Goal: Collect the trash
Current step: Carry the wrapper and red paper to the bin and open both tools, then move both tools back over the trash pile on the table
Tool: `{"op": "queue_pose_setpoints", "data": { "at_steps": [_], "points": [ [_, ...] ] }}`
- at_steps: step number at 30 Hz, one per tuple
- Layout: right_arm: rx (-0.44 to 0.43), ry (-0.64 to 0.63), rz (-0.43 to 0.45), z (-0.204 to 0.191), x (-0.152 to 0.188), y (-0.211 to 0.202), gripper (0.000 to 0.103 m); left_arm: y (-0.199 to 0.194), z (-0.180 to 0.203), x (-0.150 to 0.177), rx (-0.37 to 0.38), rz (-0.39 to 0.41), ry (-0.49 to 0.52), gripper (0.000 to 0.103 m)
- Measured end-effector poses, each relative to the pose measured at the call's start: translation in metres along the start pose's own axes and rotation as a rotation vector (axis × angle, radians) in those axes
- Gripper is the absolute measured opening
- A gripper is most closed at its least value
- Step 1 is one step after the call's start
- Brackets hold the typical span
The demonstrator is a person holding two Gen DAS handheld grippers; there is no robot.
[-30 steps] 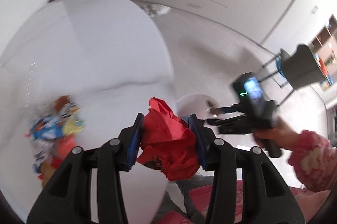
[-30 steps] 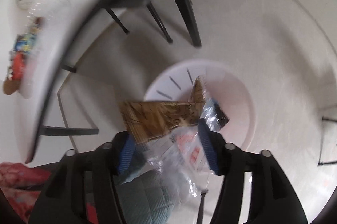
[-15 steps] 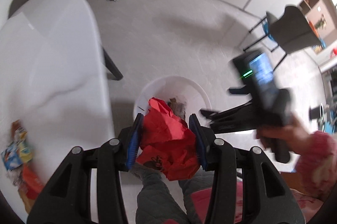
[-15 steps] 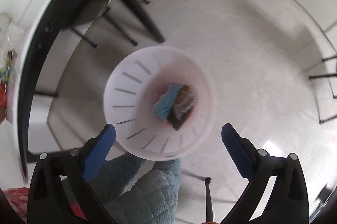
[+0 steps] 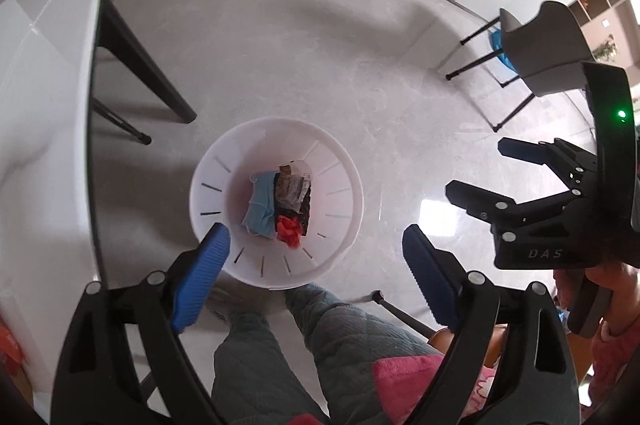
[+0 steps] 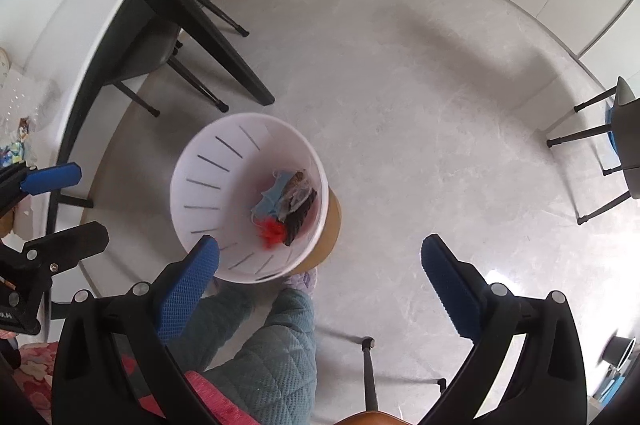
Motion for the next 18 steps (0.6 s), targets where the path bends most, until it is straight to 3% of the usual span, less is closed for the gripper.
{"op": "queue_pose_setpoints", "data": {
  "at_steps": [3,7,8,9,12,18],
  "points": [
    [-0.017,-0.018,0.027,-0.009,-0.009,-0.011,0.100,-0.019,-0.010,-0.002,-0.020,0.034,-0.034,0.084],
    [-0.043,-0.079,0.080,-0.038,-0.026,-0.032,0.100,-0.064,-0.028,-0.004,-0.062,0.137,-0.082,0.084],
    [-0.052,-0.097,0.096,-0.048,-0.031,-0.039,0.100,-0.078,-0.034,-0.002,-0.072,0.165,-0.100,0.087],
    [-0.060,-0.113,0.109,-0.056,-0.035,-0.044,0.100,-0.089,-0.040,-0.002,-0.081,0.185,-0.115,0.095],
    [-0.103,-0.185,0.162,-0.095,-0.052,-0.065,0.100,-0.132,-0.068,0.006,-0.134,0.287,-0.185,0.095],
    [-0.183,-0.342,0.204,-0.174,-0.075,-0.081,0.100,-0.181,-0.127,0.037,-0.254,0.367,-0.314,0.095]
  ]
}}
Point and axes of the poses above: each gripper's, at about its wrist camera, not at the fingertips, and y roughly the way its jaws point, z to its right, x to its underside, the point moved 6 cm from there along y, roughly the way its jaws point, and after that the axes turned 12 degrees about -x, right-handed, at the moved point
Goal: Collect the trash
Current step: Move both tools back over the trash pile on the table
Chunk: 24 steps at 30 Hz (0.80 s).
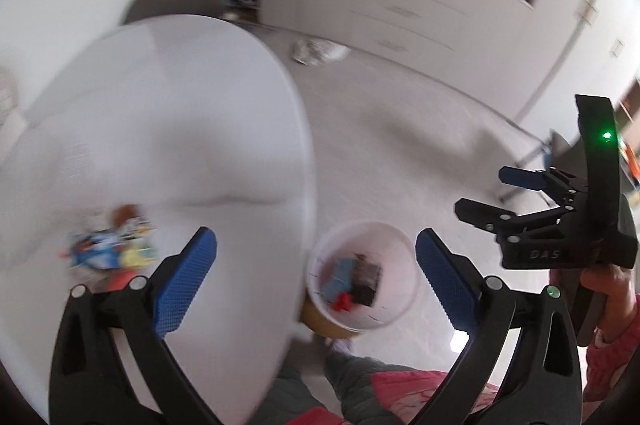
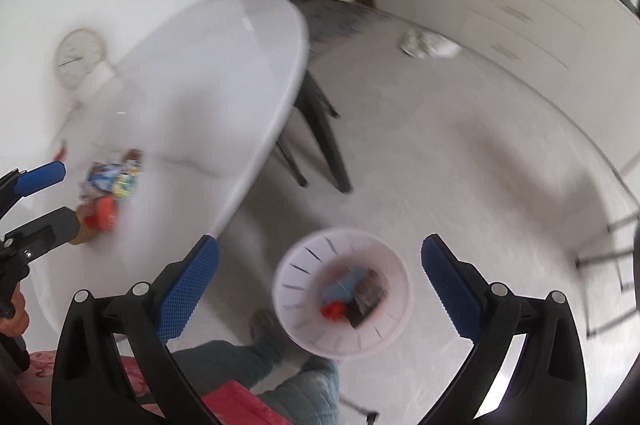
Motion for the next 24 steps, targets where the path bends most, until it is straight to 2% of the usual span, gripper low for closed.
{"op": "queue_pose_setpoints", "data": {
  "at_steps": [6,11,14,19,24],
  "points": [
    [-0.090,-0.116,-0.033,-0.063,-0.030,0.032,0.100,-0.011,-0.085,0.023,-0.150,0.005,-0.144,0.095],
    [-0.153,-0.199,-0.073,-0.109,-0.039,0.051,0.100,-0.012,-0.151,0.051,-0.239,-0.020,-0.283,0.095],
    [-0.177,-0.260,-0.104,-0.140,-0.039,0.066,0.100,-0.012,-0.184,0.073,-0.297,-0.045,-0.332,0.095],
    [-0.217,-0.290,-0.152,-0.170,-0.033,0.083,0.100,0.002,-0.223,0.104,-0.332,-0.118,-0.407,0.095],
    [-0.235,-0.307,-0.202,-0.191,-0.025,0.101,0.100,0.009,-0.248,0.120,-0.311,-0.141,-0.469,0.095]
  ]
}}
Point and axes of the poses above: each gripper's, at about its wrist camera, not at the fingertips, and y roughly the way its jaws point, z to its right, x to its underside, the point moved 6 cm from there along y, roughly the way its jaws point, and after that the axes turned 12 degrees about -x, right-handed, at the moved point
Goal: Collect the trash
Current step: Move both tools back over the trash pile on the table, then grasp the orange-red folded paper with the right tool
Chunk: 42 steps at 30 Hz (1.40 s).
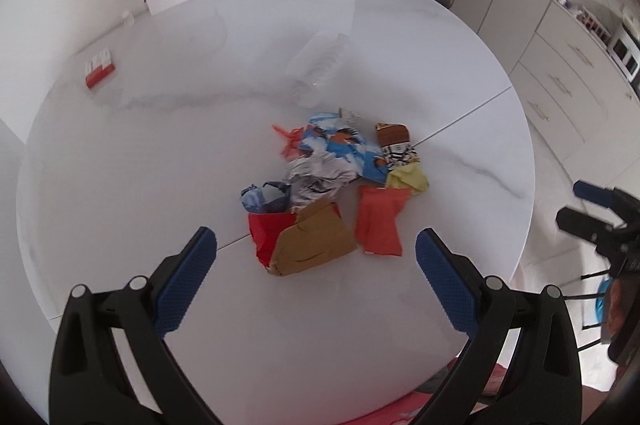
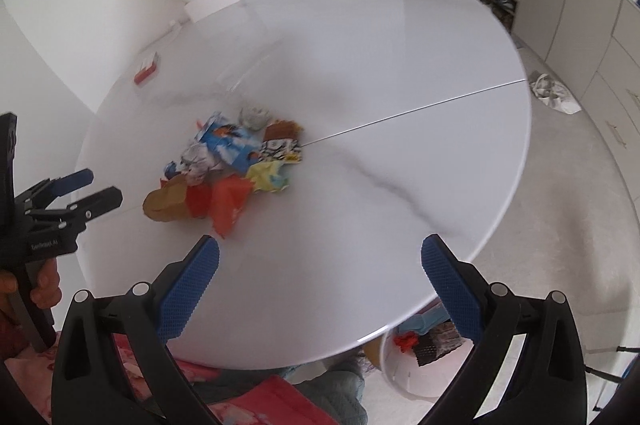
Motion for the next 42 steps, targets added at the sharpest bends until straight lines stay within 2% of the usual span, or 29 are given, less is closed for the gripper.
{"op": "queue_pose_setpoints", "data": {
  "at_steps": [5,14,19,23,30,35,37,38,39,40,42],
  "points": [
    [-0.009,0.013,-0.031,-0.009,-0.002,0.017,0.100,0.015,-0.002,-0.006,0.027,-0.018,0.007,0.095],
    [0.035,0.076,-0.062,-0.006,0.003,0.028,0.100,0.059,0.008,-0.032,0.081,-0.059,0.053,0.095],
    [0.047,0.112,-0.083,-0.004,0.005,0.040,0.100,0.078,0.017,-0.047,0.081,-0.051,0.129,0.095],
    [0.014,0.128,-0.097,-0.011,0.003,0.060,0.100,0.081,0.010,-0.042,0.117,-0.070,0.148,0.095],
    [-0.063,0.120,-0.147,-0.039,-0.008,0.120,0.100,0.073,-0.023,-0.017,0.138,-0.089,0.149,0.095],
    [-0.095,0.173,-0.222,-0.045,-0.013,0.155,0.082,0.064,-0.039,-0.004,0.151,-0.078,0.133,0.095],
    [-0.109,0.204,-0.250,-0.045,-0.013,0.166,0.069,0.065,-0.041,0.000,0.156,-0.080,0.120,0.095],
    [-0.113,0.209,-0.257,-0.046,-0.014,0.168,0.068,0.066,-0.041,0.002,0.159,-0.082,0.119,0.095],
    [-0.102,0.197,-0.252,-0.047,-0.015,0.168,0.063,0.067,-0.041,0.004,0.163,-0.084,0.119,0.095],
    [-0.102,0.189,-0.258,-0.049,-0.015,0.169,0.052,0.068,-0.040,0.005,0.168,-0.087,0.118,0.095],
    [-0.116,0.191,-0.264,-0.050,-0.013,0.170,0.037,0.071,-0.037,0.008,0.186,-0.099,0.117,0.095]
  ]
}}
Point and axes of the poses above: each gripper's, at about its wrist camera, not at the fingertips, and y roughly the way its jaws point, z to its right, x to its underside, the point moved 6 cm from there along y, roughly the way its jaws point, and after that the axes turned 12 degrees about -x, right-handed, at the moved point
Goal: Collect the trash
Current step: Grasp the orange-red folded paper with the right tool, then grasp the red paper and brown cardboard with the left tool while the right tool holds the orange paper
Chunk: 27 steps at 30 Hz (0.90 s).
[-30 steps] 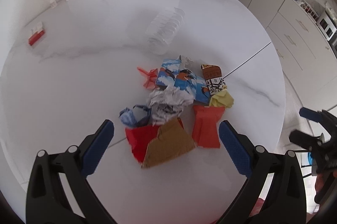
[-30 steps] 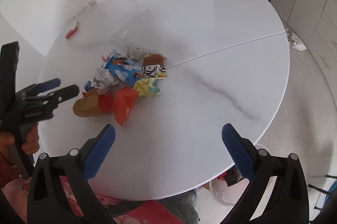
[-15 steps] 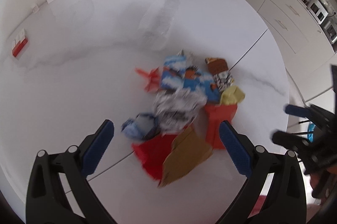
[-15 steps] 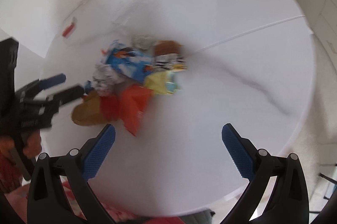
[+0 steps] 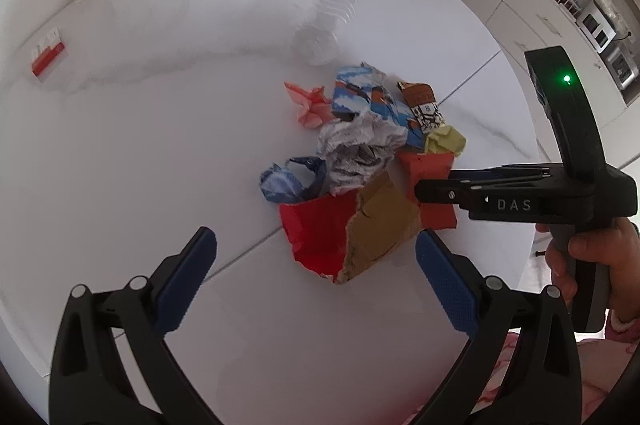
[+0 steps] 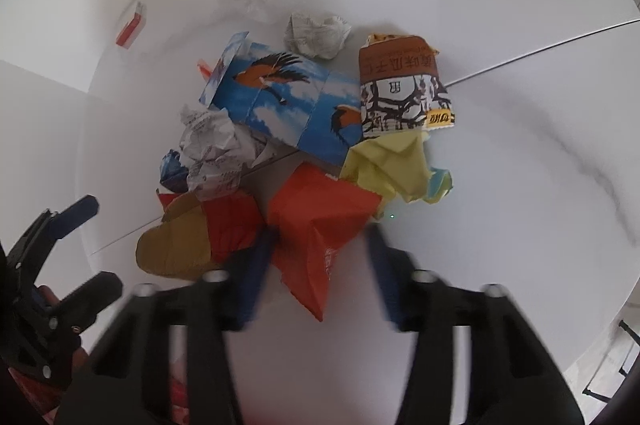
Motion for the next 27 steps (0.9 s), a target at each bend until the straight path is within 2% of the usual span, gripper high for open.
{"op": "queue_pose_setpoints", "data": {
  "at_steps": [1,6,10,13,15,16,17,18,19,21,27],
  "points": [
    [-0.006,0.003,0.000,0.000,0.001,0.000,0.034,0.002,0.002,0.001,0.005,-0.006,0.000,0.095],
    [-0.012,0.004,0.006,0.004,0.011,-0.008,0.034,0.009,0.014,0.003,0.014,-0.005,0.026,0.095],
    [-0.030,0.003,0.018,0.007,0.021,-0.021,0.034,0.018,0.024,0.009,0.019,-0.014,0.035,0.087],
    [-0.029,-0.002,0.025,0.010,0.027,-0.031,0.034,0.024,0.031,0.012,0.025,-0.016,0.037,0.076],
    [-0.026,-0.008,0.029,0.012,0.031,-0.037,0.034,0.028,0.037,0.014,0.028,-0.015,0.045,0.065],
    [-0.023,-0.015,0.032,0.012,0.034,-0.040,0.034,0.029,0.040,0.014,0.027,-0.013,0.047,0.063],
    [-0.021,-0.020,0.033,0.013,0.035,-0.043,0.034,0.031,0.043,0.015,0.028,-0.008,0.048,0.056],
    [-0.020,-0.023,0.034,0.016,0.039,-0.046,0.034,0.032,0.045,0.015,0.033,-0.010,0.048,0.044],
    [-0.020,-0.027,0.034,0.016,0.041,-0.048,0.034,0.034,0.048,0.015,0.042,-0.017,0.046,0.040],
    [-0.023,-0.032,0.034,0.020,0.046,-0.054,0.034,0.036,0.053,0.017,0.071,-0.029,0.034,0.023],
    [-0.033,-0.060,0.035,0.028,0.059,-0.068,0.034,0.022,0.069,0.023,0.068,-0.009,0.050,0.013]
  ]
}}
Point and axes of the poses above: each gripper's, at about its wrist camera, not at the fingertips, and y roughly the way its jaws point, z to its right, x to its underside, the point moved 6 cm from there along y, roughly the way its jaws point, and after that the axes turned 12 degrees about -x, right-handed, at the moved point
